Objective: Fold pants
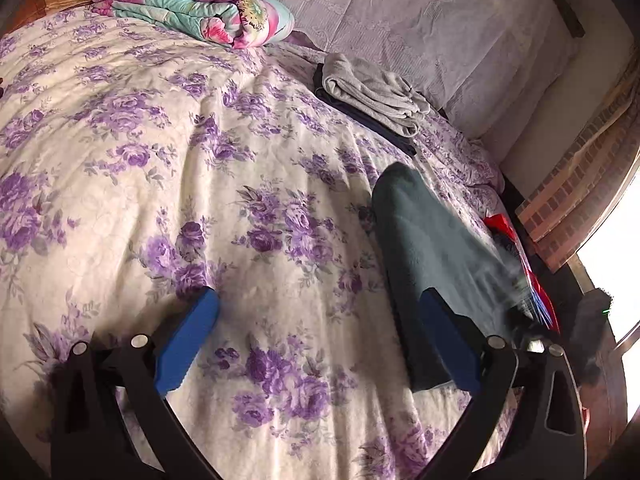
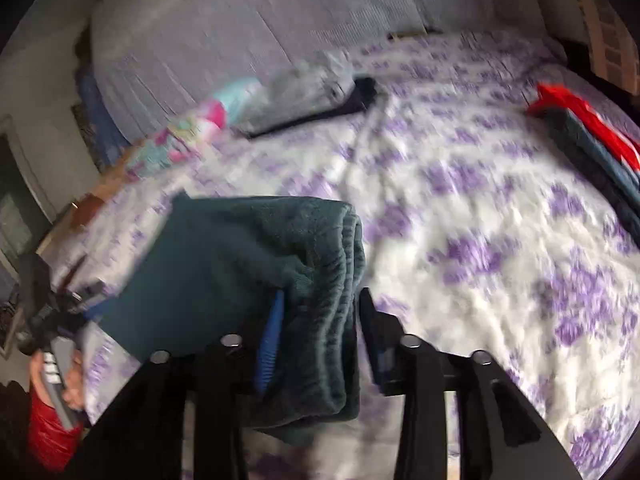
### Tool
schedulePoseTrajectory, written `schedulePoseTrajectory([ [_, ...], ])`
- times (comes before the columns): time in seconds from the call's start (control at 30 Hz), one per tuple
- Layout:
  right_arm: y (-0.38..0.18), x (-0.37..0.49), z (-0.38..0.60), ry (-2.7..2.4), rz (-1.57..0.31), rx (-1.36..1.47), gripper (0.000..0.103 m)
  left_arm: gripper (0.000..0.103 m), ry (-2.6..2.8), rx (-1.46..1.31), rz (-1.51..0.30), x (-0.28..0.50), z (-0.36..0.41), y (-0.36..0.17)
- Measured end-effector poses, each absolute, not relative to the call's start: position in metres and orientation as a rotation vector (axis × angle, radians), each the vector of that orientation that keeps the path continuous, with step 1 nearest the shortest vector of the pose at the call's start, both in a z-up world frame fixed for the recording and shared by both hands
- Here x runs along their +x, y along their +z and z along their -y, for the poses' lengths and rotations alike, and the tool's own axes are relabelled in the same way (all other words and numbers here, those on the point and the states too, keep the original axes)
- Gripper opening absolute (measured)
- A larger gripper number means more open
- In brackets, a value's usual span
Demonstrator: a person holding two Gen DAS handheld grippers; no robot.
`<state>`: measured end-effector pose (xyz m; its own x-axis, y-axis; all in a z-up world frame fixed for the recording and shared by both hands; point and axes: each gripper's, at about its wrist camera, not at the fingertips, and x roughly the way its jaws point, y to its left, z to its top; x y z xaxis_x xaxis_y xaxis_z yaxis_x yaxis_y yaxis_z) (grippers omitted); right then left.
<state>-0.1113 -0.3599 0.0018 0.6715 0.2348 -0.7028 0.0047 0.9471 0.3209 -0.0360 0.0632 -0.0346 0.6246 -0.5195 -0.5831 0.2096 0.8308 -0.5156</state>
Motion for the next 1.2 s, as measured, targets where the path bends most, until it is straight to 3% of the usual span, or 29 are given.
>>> schedulePoseTrajectory([
  [0.07, 0.014, -0.127, 0.37, 0.143, -0.752, 0.366, 0.059, 0.098, -0.428, -0.416, -0.797, -0.037, -0.072, -0.035],
  [0.17, 0.055, -0.147, 0.377, 0.059, -0.55, 0.319, 0.06, 0.098, -0.406, -0.409, -0.803, -0.035, -0.072, -0.034],
  [0.3, 0.073, -0.137, 0.356, 0.127, -0.526, 0.231, 0.06, 0.098, -0.429, -0.352, -0.772, -0.036, -0.053, -0.013],
  [0.4, 0.058, -0.121, 0.325, 0.19, -0.58, 0.177, 0.06, 0.098, -0.469, -0.23, -0.74, -0.039, -0.019, 0.005],
  [0.53, 0.004, -0.081, 0.306, 0.258, -0.824, 0.153, 0.085, 0.098, -0.413, 0.076, -0.84, -0.02, 0.044, -0.016],
  [0.7, 0.03, -0.113, 0.336, 0.286, -0.666, 0.292, 0.085, 0.098, -0.495, -0.138, -0.912, -0.001, 0.015, -0.028],
  [0.77, 0.031, -0.124, 0.36, 0.266, -0.654, 0.371, 0.091, 0.098, -0.526, -0.16, -0.913, -0.004, 0.009, -0.027],
  [0.93, -0.007, -0.099, 0.405, 0.272, -0.831, 0.566, 0.097, 0.098, -0.566, -0.182, -0.93, -0.005, 0.01, -0.023],
  [1.2, -0.014, -0.055, 0.354, 0.43, -0.881, 0.463, 0.097, 0.098, -0.659, -0.202, -0.971, 0.012, 0.033, -0.022],
])
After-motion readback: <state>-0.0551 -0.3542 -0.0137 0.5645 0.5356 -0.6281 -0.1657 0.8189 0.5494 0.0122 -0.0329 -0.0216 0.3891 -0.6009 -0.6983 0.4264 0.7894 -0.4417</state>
